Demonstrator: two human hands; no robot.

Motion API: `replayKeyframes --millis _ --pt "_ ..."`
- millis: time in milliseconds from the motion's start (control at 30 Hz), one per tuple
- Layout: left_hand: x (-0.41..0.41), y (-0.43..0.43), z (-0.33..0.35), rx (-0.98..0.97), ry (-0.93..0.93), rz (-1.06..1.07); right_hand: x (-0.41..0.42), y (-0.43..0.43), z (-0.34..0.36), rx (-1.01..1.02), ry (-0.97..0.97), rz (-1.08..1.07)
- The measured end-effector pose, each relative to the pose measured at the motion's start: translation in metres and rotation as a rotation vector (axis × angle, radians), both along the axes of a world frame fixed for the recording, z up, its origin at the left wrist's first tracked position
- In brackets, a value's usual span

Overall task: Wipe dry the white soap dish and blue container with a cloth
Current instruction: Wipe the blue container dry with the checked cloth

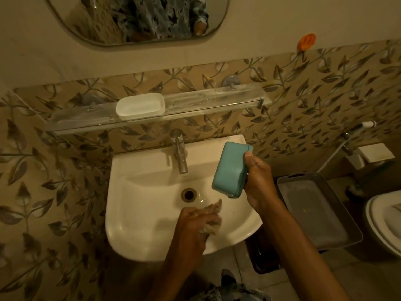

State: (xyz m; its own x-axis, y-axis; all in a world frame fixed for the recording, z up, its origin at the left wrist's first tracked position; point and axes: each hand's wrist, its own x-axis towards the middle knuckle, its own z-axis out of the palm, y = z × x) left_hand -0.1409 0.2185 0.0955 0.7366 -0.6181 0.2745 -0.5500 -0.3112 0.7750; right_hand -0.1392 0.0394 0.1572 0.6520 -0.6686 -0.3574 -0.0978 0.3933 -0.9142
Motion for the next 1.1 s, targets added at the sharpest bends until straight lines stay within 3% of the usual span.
replayKeyframes --millis 100,167,233,333,433,567,667,767,833,900,1000,1100 --pt "0.003 0.005 0.003 -0.044 0.691 0.358 0.002 -0.003 -0.007 -0.119 0.058 0.030" --pt "0.012 0.002 0.011 -0.159 0.906 0.451 0.000 0.003 -0.011 -0.340 0.099 0.063" --pt "0.023 0.000 0.024 -0.294 1.027 0.410 -0.007 0.014 -0.015 -0.680 0.077 0.147" --pt "0.033 -0.005 0.034 -0.370 1.047 0.270 -0.014 0.036 -0.016 -1.080 0.073 0.433" --pt "0.035 -0.008 0.034 -0.275 1.014 0.206 -0.019 0.054 -0.020 -1.364 0.157 0.704" --pt "0.028 -0.009 0.027 -0.338 1.163 0.269 -0.022 0.056 -0.025 -1.400 -0.021 0.762" --pt "0.026 -0.007 0.020 -0.350 1.243 0.317 -0.025 0.050 -0.025 -1.385 -0.018 0.887" --pt "0.030 -0.002 0.021 -0.408 1.273 0.321 -0.035 0.034 -0.015 -1.447 -0.081 0.667" --pt "0.035 0.003 0.023 -0.424 1.250 0.283 -0.041 0.017 -0.012 -1.283 -0.106 0.329" --pt "0.039 0.008 0.029 -0.392 1.210 0.214 -0.038 -0.004 -0.012 -0.758 -0.030 0.215" --pt "0.041 0.010 0.035 -0.330 1.190 0.131 -0.030 -0.024 -0.024 0.146 0.108 0.525" --pt "0.040 0.004 0.040 -0.232 1.163 0.115 -0.037 -0.014 -0.043 0.579 -0.043 0.740"
